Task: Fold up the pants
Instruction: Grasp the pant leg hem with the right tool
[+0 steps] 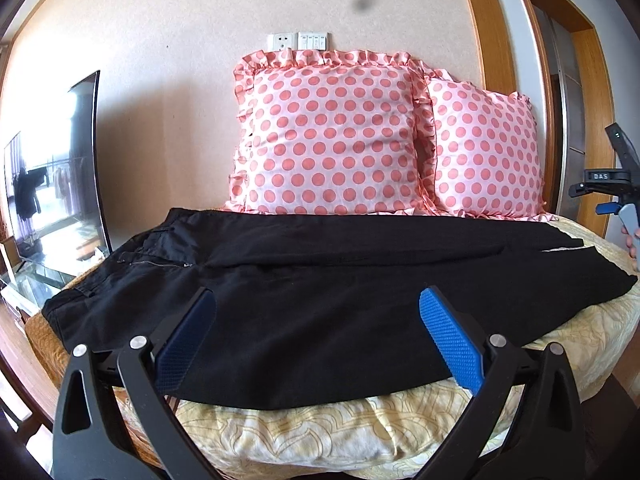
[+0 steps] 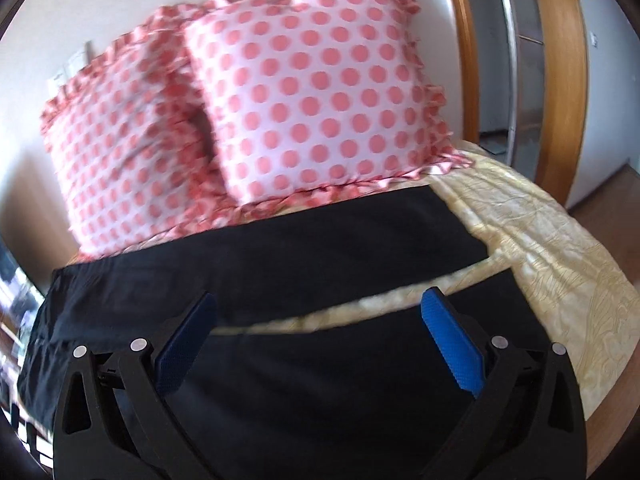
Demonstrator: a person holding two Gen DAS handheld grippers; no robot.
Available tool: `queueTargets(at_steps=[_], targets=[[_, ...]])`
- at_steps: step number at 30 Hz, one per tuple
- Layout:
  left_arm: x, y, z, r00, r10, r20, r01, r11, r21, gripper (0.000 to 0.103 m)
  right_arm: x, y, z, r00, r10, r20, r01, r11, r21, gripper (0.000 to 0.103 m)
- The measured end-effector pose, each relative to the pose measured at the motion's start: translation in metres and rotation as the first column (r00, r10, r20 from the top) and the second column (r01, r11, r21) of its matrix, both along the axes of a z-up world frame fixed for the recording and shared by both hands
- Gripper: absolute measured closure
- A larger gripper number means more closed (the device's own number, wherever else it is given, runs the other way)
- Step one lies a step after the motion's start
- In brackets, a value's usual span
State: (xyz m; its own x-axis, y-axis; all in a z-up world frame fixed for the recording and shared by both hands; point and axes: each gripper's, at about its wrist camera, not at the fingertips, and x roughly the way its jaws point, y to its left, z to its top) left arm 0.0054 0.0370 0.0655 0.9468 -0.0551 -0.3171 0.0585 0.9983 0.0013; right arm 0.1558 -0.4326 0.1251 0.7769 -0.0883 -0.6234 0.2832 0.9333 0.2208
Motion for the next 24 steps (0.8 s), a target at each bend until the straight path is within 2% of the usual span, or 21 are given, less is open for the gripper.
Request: queueTargets(at_steps=[3,6,7,8,10,13,15,17,24], targets=[[0.016,0.008,-0.006,0.998,-0.018,-0.056,0.015,0.998,-0.063,0.002,0.059,-0.048,-0.005,0.990,-0.125,-0.070,0.127,0.992,0.025,0.001],[0.030,0.011,-0.012,0.996,-0.014,-0.088,0.007,0.997,-0.075,0.002,0.111,-0.082,-0.023,0.964,-0.212,-0.159,0.220,0.975,0.038,0.002],[0.035,0.011,-0.015,0.996,-0.005,-0.094,-0.001,0.998,-0.067,0.002,0.127,-0.092,-0.031,0.952,-0.240,-0.189,0.252,0.967,0.037,0.010],[0.039,0.011,-0.017,0.995,0.001,-0.098,-0.007,0.998,-0.061,0.002,0.141,-0.098,-0.040,0.937,-0.271,-0.221,0.284,0.959,0.028,0.023],[0.045,0.011,-0.021,0.994,0.000,-0.106,-0.006,0.999,-0.054,0.002,0.162,-0.110,-0.057,0.909,-0.318,-0.270,0.336,0.942,0.022,0.034],[0.053,0.010,-0.025,0.992,-0.020,-0.122,0.014,0.999,-0.049,0.002,0.183,-0.123,-0.077,0.882,-0.365,-0.297,0.399,0.915,0.059,0.035],[0.056,0.008,-0.027,0.992,-0.029,-0.124,0.025,0.999,-0.036,0.002,0.194,-0.127,-0.086,0.875,-0.379,-0.303,0.421,0.902,0.089,0.042],[0.059,0.007,-0.028,0.992,-0.036,-0.121,0.033,0.999,-0.027,0.002,0.202,-0.126,-0.090,0.864,-0.405,-0.300,0.447,0.891,0.082,0.051],[0.068,0.011,-0.031,0.990,-0.048,-0.131,0.038,0.996,-0.078,0.002,0.233,-0.108,-0.100,0.836,-0.437,-0.330,0.438,0.896,-0.077,0.052]])
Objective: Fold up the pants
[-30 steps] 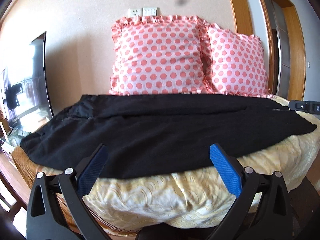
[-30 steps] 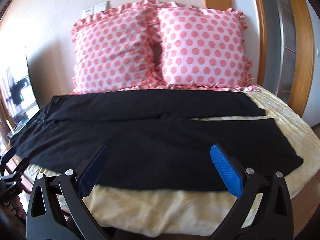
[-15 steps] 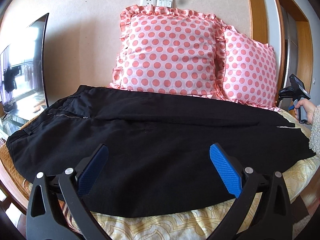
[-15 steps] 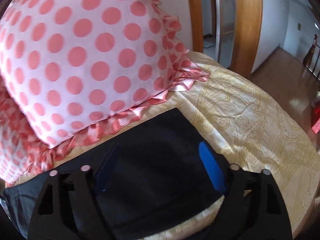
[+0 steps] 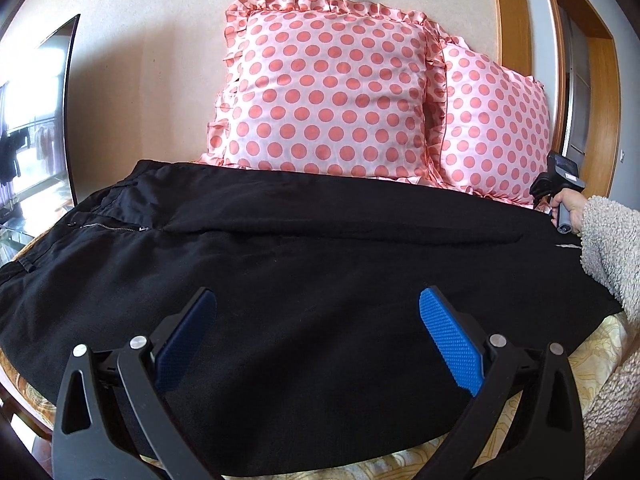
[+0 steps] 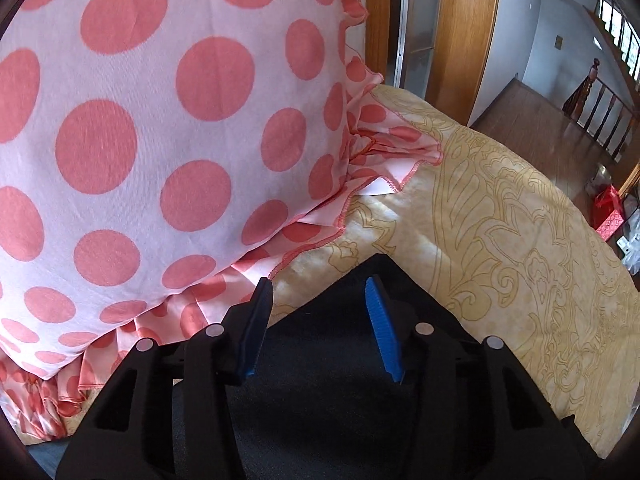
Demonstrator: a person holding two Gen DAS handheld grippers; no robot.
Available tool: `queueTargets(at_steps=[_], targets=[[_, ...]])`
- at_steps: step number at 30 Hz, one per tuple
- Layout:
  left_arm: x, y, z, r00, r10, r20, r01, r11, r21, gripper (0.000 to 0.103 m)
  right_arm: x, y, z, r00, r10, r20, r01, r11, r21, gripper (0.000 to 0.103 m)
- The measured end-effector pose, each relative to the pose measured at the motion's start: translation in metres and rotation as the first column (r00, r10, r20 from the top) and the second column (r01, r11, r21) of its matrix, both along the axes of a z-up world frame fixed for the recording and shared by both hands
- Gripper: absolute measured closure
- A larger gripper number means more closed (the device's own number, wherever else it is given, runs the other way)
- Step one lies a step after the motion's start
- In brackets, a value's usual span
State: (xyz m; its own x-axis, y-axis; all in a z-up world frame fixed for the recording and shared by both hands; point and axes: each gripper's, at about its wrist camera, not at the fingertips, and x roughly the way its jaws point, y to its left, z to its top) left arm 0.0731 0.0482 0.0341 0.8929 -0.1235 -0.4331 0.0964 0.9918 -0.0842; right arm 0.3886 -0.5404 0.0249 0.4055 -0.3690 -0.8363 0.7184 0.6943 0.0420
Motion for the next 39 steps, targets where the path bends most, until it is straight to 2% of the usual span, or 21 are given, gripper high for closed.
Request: queueTargets(at_steps=[4,6,7,8,9,13,17,22,25,29,31,37,39], targets=[[0.003,0.001,0.000,1.000,0.011,-0.011,-0.011,1.000,-0.006,0.002,0.008,0.010,-0.005,0.998,0.006,-0.065,-0.011,0.998,-0.068,0.053],[0.003,0.001,0.000,1.000,0.011,-0.011,-0.011,1.000,-0.004,0.002,0.008,0.014,-0.005,0.998,0.026,-0.058,-0.031,0.996,-0.083,0.060],[0.003,0.002,0.000,1.000,0.011,-0.011,-0.011,1.000,-0.004,0.002,0.004,0.016,-0.003,0.998,0.032,-0.047,-0.036,0.996,-0.078,0.072],[0.003,0.002,0.000,1.000,0.012,-0.012,-0.012,1.000,-0.004,0.002,0.001,0.016,-0.003,0.999,0.029,-0.044,-0.032,0.996,-0.078,0.092],[0.003,0.002,0.000,1.000,0.012,-0.013,-0.012,1.000,-0.003,0.002,-0.003,0.016,-0.002,0.999,0.030,-0.035,-0.032,0.997,-0.069,0.098],[0.000,0.005,0.000,1.000,0.021,-0.012,-0.021,1.000,0.001,0.002,-0.029,0.010,0.004,0.996,0.051,0.067,-0.052,0.999,0.011,0.101],[-0.010,0.012,0.001,0.999,0.031,-0.005,-0.031,0.999,-0.012,0.002,-0.071,0.008,0.020,0.981,0.088,0.170,-0.097,0.994,0.041,0.101],[-0.029,0.014,0.008,1.000,0.018,0.022,-0.017,0.999,-0.038,0.002,-0.153,0.026,0.038,0.941,0.152,0.301,-0.183,0.980,0.077,0.101],[-0.041,0.012,0.011,0.999,0.008,0.038,-0.006,0.999,-0.039,0.002,-0.213,0.041,0.035,0.918,0.176,0.356,-0.230,0.966,0.114,0.101],[-0.053,0.010,0.016,0.998,0.002,0.060,-0.001,1.000,-0.023,0.002,-0.286,0.063,0.018,0.912,0.164,0.375,-0.239,0.957,0.162,0.101],[-0.056,0.010,0.018,0.998,0.004,0.069,-0.003,1.000,-0.014,0.002,-0.308,0.066,0.008,0.915,0.150,0.376,-0.234,0.954,0.189,0.101],[-0.060,0.008,0.019,0.998,0.020,0.054,-0.019,1.000,-0.006,0.002,-0.331,0.062,-0.001,0.915,0.106,0.389,-0.227,0.933,0.279,0.100],[-0.061,0.006,0.017,0.998,0.032,0.048,-0.033,0.999,0.010,0.002,-0.333,0.057,-0.003,0.910,0.077,0.407,-0.228,0.914,0.336,0.098]])
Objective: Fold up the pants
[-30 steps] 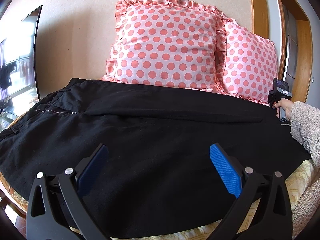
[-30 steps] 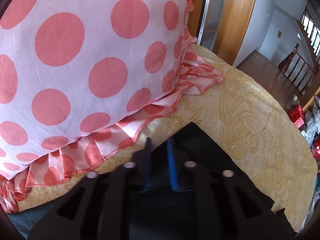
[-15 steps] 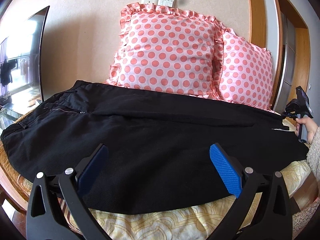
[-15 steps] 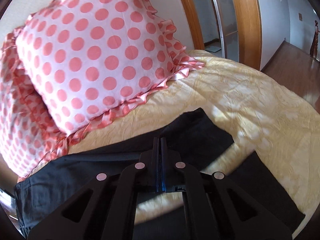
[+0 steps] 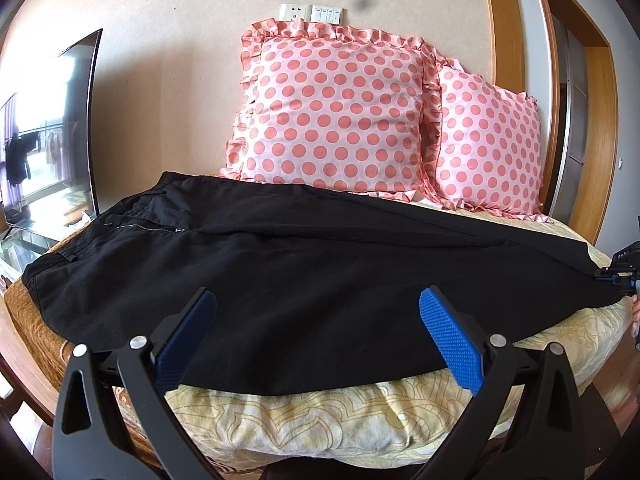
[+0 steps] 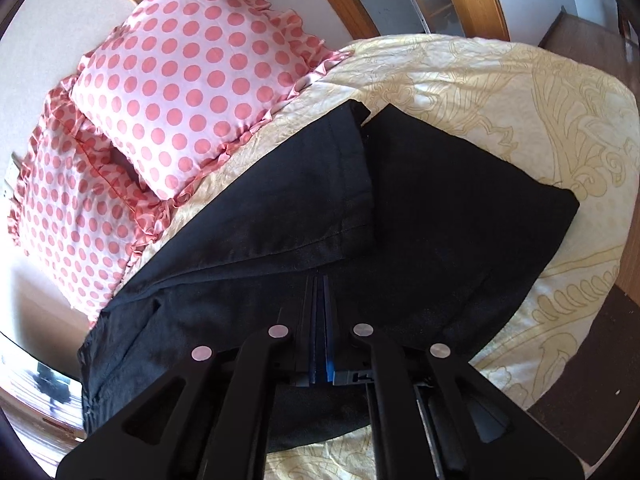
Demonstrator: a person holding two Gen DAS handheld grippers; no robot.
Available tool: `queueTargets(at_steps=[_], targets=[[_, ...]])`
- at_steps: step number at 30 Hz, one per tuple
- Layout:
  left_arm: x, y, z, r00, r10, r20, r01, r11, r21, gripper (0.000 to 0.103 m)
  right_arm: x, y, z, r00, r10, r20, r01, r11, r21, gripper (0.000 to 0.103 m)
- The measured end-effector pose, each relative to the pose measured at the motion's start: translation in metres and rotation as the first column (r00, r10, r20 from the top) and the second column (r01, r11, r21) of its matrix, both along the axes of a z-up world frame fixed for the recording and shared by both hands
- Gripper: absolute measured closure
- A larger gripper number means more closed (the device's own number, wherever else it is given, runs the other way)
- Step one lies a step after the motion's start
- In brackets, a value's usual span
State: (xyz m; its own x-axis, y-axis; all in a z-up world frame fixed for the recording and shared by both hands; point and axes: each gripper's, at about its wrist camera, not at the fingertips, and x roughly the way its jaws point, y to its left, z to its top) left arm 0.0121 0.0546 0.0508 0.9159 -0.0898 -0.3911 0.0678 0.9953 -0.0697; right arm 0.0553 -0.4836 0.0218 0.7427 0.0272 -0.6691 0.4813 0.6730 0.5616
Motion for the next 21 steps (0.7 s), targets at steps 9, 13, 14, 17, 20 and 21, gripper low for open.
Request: queueTargets(at_steps=[9,13,14,17,20,21], targets=[[0.001,0.001,-0.006,0.999,0.015,-0.036,-0.015,1.000,0.021,0.002,0.015,-0.017,-0.010,0.997,-0.064,0.034,0.059,0.991,0.121,0.048],[0.002,0.003,-0.007,0.999,0.024,-0.045,-0.023,1.000,0.019,0.002,0.022,-0.029,-0.014,0.993,-0.115,0.039,0.107,0.981,0.161,0.057],[0.003,0.004,-0.007,0.999,0.027,-0.046,-0.027,1.000,0.015,0.002,0.023,-0.032,-0.016,0.991,-0.126,0.044,0.116,0.977,0.178,0.061],[0.006,0.007,-0.008,0.998,0.028,-0.058,-0.029,0.999,-0.014,0.002,0.021,-0.041,-0.023,0.984,-0.161,0.072,0.138,0.957,0.257,0.068],[0.009,0.009,-0.009,0.997,0.029,-0.071,-0.032,0.999,-0.031,0.002,0.021,-0.045,-0.026,0.980,-0.165,0.110,0.121,0.937,0.327,0.068],[0.010,0.009,-0.010,0.997,0.032,-0.073,-0.035,0.999,-0.032,0.002,0.022,-0.046,-0.026,0.980,-0.160,0.114,0.115,0.937,0.329,0.068]])
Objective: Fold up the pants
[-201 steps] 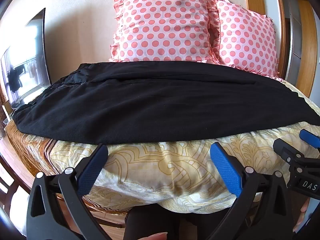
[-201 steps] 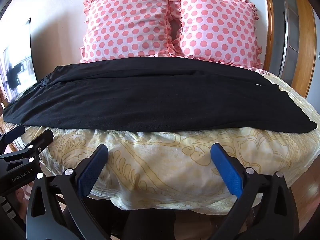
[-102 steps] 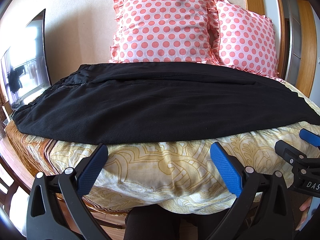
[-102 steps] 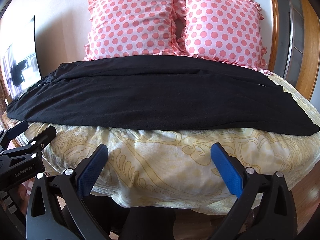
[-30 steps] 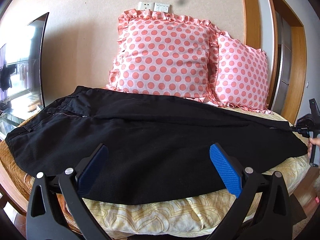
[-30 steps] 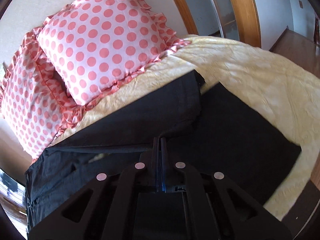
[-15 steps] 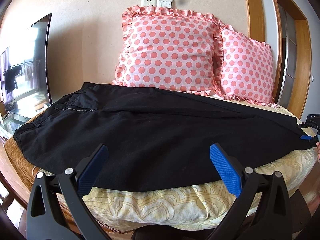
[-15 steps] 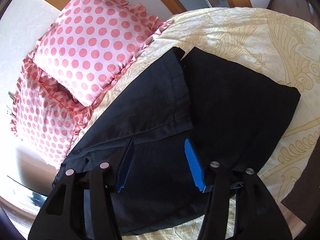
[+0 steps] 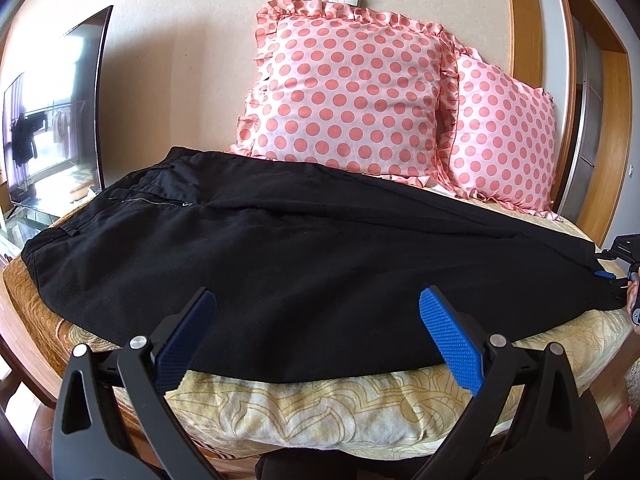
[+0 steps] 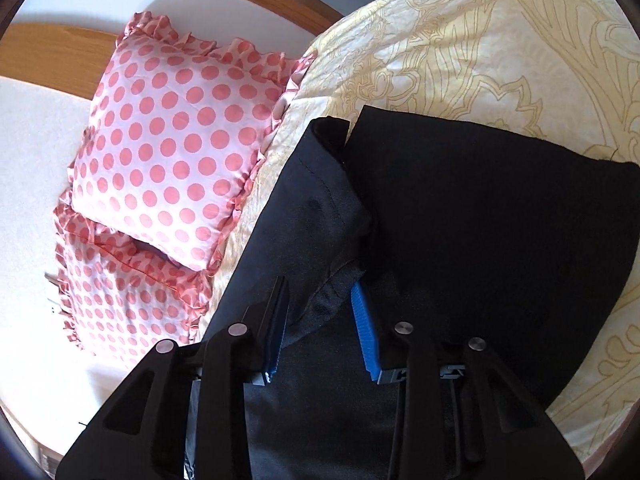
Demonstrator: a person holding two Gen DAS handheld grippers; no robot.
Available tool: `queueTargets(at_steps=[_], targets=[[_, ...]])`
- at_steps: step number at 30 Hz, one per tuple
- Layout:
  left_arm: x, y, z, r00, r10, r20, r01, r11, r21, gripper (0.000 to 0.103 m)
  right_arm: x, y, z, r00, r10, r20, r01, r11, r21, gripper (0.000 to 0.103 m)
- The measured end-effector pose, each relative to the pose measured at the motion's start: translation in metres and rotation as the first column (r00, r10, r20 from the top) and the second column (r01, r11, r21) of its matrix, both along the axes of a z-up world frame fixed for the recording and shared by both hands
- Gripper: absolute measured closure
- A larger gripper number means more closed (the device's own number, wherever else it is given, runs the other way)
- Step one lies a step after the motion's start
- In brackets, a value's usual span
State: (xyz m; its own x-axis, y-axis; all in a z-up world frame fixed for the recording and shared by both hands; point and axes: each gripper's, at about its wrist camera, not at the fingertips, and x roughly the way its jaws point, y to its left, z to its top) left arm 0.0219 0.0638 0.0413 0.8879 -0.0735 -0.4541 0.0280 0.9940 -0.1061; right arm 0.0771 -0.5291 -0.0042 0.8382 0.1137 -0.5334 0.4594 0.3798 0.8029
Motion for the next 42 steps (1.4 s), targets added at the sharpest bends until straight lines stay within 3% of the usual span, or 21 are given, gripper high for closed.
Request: queueTargets(at_steps=[4,6,7,9,16,21,25,31,37,39,40,42], targets=[[0.002,-0.002,-0.001,1.000,-0.006,-0.011,0.006,1.000,-0.008,0.002,0.013,0.004,0.004,0.999,0.014,-0.038,-0.017,0.997,-0.070,0.068],[0.002,-0.004,-0.001,1.000,-0.006,-0.013,0.006,1.000,-0.003,0.002,0.023,0.006,0.004,0.998,0.021,-0.060,-0.028,0.992,-0.124,0.080],[0.002,-0.004,0.000,1.000,-0.005,-0.011,0.005,1.000,0.000,0.002,0.024,0.004,0.002,0.999,0.025,-0.045,-0.030,0.993,-0.111,0.095],[0.000,-0.002,0.004,1.000,0.004,0.002,-0.004,1.000,0.010,0.002,0.017,-0.003,0.000,1.000,0.004,0.006,-0.003,0.997,-0.079,0.095],[0.011,0.026,0.026,1.000,0.021,0.008,-0.021,0.999,-0.041,0.002,-0.039,-0.012,0.017,0.986,-0.077,0.148,0.096,0.987,-0.125,0.097],[0.051,0.060,0.058,0.999,0.052,0.000,-0.052,0.995,-0.086,0.002,-0.050,-0.009,0.000,0.993,-0.064,0.103,0.078,0.988,-0.133,0.097],[0.122,0.098,0.080,0.988,0.079,-0.131,-0.101,0.981,-0.169,0.002,-0.048,-0.009,-0.007,0.995,-0.057,0.084,0.070,0.986,-0.152,0.097],[0.252,0.141,0.077,0.919,0.152,-0.364,-0.253,0.935,-0.248,0.002,-0.046,-0.006,-0.006,0.997,-0.045,0.058,0.056,0.978,-0.200,0.097],[0.359,0.170,0.050,0.841,0.271,-0.467,-0.404,0.890,-0.211,0.003,-0.043,-0.006,-0.004,0.999,-0.024,0.029,0.030,0.971,-0.235,0.097],[0.384,0.180,0.032,0.796,0.305,-0.523,-0.459,0.867,-0.193,0.014,-0.041,-0.006,-0.004,1.000,-0.020,0.019,0.024,0.969,-0.245,0.097],[0.395,0.185,0.023,0.773,0.304,-0.557,-0.478,0.856,-0.197,0.025,-0.040,-0.006,-0.003,1.000,-0.018,0.012,0.020,0.968,-0.251,0.097],[0.408,0.193,0.009,0.752,0.289,-0.592,-0.499,0.836,-0.227,0.034,-0.038,-0.007,-0.003,1.000,-0.012,-0.002,0.011,0.966,-0.259,0.097]])
